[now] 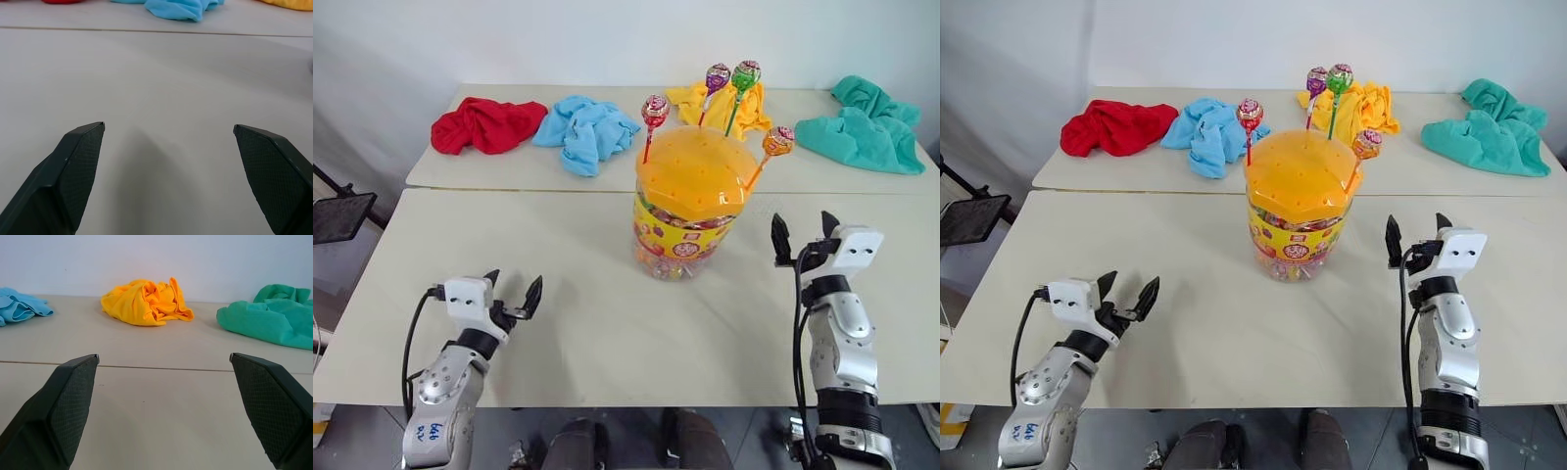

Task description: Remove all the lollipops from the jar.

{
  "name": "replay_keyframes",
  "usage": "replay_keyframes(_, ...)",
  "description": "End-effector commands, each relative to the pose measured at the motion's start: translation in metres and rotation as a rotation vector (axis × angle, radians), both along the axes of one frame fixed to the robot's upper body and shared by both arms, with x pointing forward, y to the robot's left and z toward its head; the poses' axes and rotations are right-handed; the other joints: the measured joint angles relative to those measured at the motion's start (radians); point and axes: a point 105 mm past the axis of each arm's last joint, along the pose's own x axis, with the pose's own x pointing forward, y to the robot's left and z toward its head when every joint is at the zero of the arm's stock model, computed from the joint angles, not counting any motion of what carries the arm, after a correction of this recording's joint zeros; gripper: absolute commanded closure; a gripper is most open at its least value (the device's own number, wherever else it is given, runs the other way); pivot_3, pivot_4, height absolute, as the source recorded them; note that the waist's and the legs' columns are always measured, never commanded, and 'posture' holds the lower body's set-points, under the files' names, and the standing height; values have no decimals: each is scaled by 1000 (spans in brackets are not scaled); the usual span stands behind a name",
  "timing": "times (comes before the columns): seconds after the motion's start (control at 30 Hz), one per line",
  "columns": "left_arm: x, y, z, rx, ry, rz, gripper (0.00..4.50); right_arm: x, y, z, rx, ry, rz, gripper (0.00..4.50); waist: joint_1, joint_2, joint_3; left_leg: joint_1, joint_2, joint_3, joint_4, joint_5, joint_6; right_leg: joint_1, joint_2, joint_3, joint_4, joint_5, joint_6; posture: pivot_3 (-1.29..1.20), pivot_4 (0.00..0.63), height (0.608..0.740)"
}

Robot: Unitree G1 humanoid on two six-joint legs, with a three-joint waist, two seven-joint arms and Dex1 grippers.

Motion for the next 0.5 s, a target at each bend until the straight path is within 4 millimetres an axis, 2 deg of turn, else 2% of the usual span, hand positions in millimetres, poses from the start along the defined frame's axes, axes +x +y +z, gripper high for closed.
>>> replay_keyframes(0.03,-1,-1,13,21,-45,-45,28,-8,2,7,-48,-8,61,0,0,0,0,0,0,0,0,0,0,0,0,0,0,0,0,0,150,740)
replay_keyframes(0.2,-4,-2,45,-83,-163,-246,28,-42,10,22,-55,-44,265,0,2,1,0,0,0,-1,0,0,0,0,0,0,-1,0,0,0,150,740)
replay_keyframes(0.3,-2,-1,64,-127,-164,-419,28,-78,9,53,-29,-167,360,0,2,1,0,0,0,-1,0,0,0,1,0,0,0,0,0,0,150,740)
replay_keyframes(0.4,4,-13,99,-198,-143,-705,28,-119,15,86,-2,-266,477,0,13,2,1,0,1,-2,0,0,-1,0,1,-1,2,0,0,0,150,740)
replay_keyframes(0.5,15,-34,140,-247,-163,-972,28,-153,41,121,62,-406,630,0,24,1,0,1,0,-3,0,0,-1,1,1,-1,1,0,0,0,150,740)
